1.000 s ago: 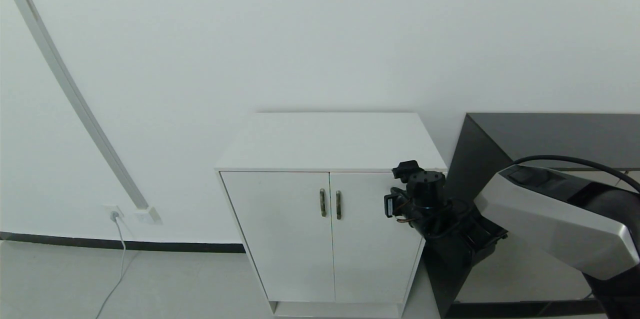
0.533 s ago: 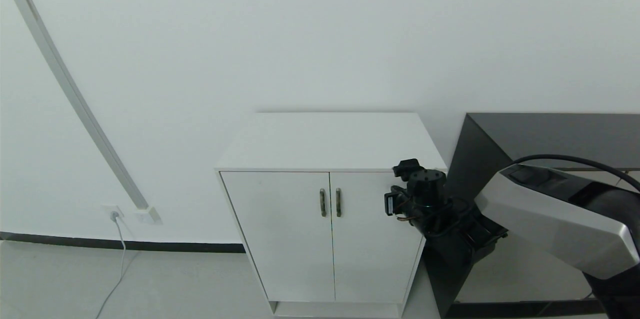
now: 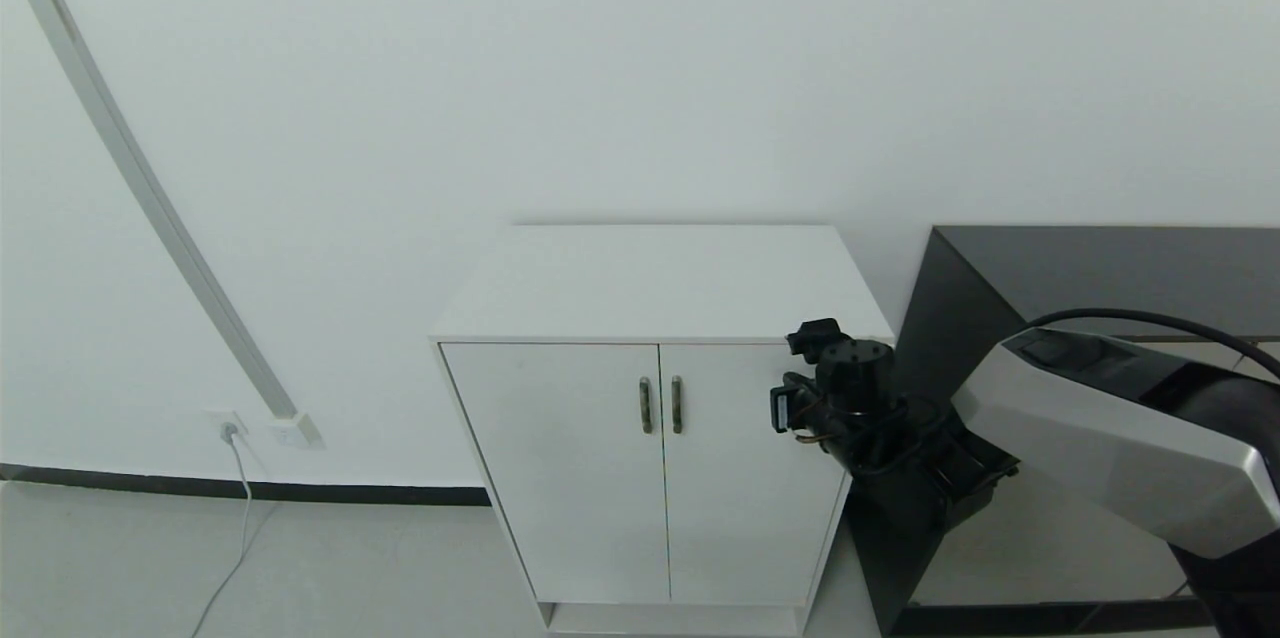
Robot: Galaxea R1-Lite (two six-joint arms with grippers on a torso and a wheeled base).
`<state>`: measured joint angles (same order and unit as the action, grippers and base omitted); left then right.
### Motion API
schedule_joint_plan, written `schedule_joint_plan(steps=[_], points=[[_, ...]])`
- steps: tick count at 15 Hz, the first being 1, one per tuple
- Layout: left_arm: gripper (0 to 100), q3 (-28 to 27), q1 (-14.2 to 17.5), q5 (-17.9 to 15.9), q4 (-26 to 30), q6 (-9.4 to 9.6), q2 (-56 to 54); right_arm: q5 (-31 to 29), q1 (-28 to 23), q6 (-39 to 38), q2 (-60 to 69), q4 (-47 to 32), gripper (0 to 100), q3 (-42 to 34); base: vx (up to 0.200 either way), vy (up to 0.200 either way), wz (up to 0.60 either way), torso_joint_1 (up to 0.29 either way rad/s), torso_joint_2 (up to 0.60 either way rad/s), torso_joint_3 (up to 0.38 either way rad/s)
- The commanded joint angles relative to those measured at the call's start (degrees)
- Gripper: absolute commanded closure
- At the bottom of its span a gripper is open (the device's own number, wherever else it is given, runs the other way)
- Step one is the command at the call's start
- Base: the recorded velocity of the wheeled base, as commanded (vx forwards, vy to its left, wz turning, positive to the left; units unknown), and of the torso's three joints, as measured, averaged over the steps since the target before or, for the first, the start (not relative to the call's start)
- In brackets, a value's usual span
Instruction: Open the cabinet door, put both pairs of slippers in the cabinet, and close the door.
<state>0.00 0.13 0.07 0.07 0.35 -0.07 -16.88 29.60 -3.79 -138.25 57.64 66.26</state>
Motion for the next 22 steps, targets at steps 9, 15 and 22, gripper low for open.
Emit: schedule_joint_plan(steps=[9, 15, 22], points=[[100, -0.09, 0.04, 0.01, 0.01, 0.00, 0.07, -1.13, 1.16, -0.08, 21.01, 0.11, 100, -18.00, 0.000, 0.000, 0.00, 0.000, 0.00, 0.000], [100, 0.00, 0.04, 0.01, 0.01, 0.00, 0.07, -7.81, -12.28, 0.19, 37.79, 0.02, 100, -36.11, 0.000, 0.000, 0.00, 0.000, 0.00, 0.000], [100, -0.09, 0.04, 0.01, 0.01, 0.00, 0.07, -7.46, -13.87, 0.45, 54.76, -0.16, 100, -55.88, 0.000, 0.000, 0.00, 0.000, 0.00, 0.000]])
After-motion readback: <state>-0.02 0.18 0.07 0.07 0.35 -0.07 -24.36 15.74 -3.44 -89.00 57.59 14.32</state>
